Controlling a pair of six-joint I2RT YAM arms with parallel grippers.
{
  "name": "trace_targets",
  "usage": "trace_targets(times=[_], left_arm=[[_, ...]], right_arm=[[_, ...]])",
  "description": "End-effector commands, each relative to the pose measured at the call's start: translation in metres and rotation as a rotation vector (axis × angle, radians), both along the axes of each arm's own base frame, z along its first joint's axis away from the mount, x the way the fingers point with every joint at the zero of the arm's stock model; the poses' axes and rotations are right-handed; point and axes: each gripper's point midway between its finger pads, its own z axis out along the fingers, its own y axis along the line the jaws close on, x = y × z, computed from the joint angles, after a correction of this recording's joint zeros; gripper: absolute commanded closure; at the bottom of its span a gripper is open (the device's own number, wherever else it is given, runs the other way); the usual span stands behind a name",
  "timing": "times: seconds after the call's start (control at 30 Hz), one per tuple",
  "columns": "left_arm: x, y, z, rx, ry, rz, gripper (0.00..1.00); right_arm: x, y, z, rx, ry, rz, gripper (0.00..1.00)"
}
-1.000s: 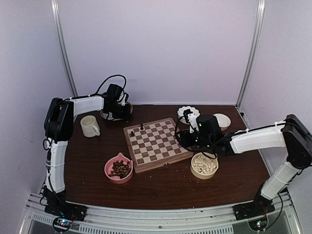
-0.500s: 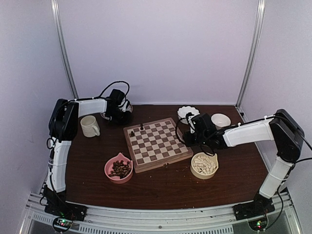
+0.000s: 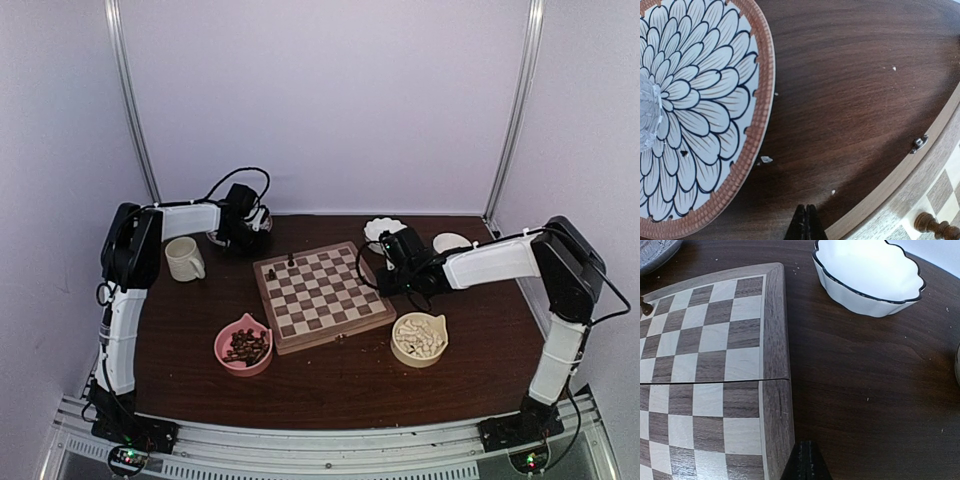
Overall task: Set up the chess pieces on the board
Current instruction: Adjust the chessboard at the center of the board.
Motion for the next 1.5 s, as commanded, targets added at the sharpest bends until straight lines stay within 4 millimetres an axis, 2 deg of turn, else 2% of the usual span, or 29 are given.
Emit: trace_targets(times=[0.0, 0.17, 0.3, 0.53, 0.77, 1.07, 1.33, 1.47], left_arm=[[-0.004, -0.008, -0.010, 0.015, 0.004, -0.032, 1.00], [-0.007, -0.011, -0.012, 0.004, 0.014, -0.045, 1.00], [-0.013, -0.014, -0.014, -0.005, 0.027, -0.065, 1.00], [-0.029, -0.015, -0.020, 0.014, 0.059, -0.089, 1.00], [-0.053, -0.016, -0.030, 0.000, 0.104, -0.103, 1.00], [-0.084, -0.025, -0.028, -0.055, 0.118, -0.133, 1.00], [-0.105, -0.050, -0.025, -0.053, 0.122, -0.186, 1.00], [-0.108, -0.059, -0.022, -0.076, 0.127, -0.196, 1.00]], right_arm=[[0.005, -0.010, -0.014, -0.055, 0.056, -0.024, 1.00], [0.007, -0.009, -0.028, -0.042, 0.126, -0.008, 1.00], [0.002, 0.002, -0.038, 0.000, 0.187, 0.038, 1.00], [-0.006, 0.015, -0.045, 0.044, 0.250, 0.095, 1.00], [-0.008, 0.017, -0.044, 0.049, 0.260, 0.113, 1.00], [-0.004, 0.011, -0.050, 0.043, 0.276, 0.099, 1.00], [-0.005, 0.010, -0.040, 0.070, 0.251, 0.097, 1.00], [-0.005, 0.007, -0.039, 0.069, 0.242, 0.080, 1.00]])
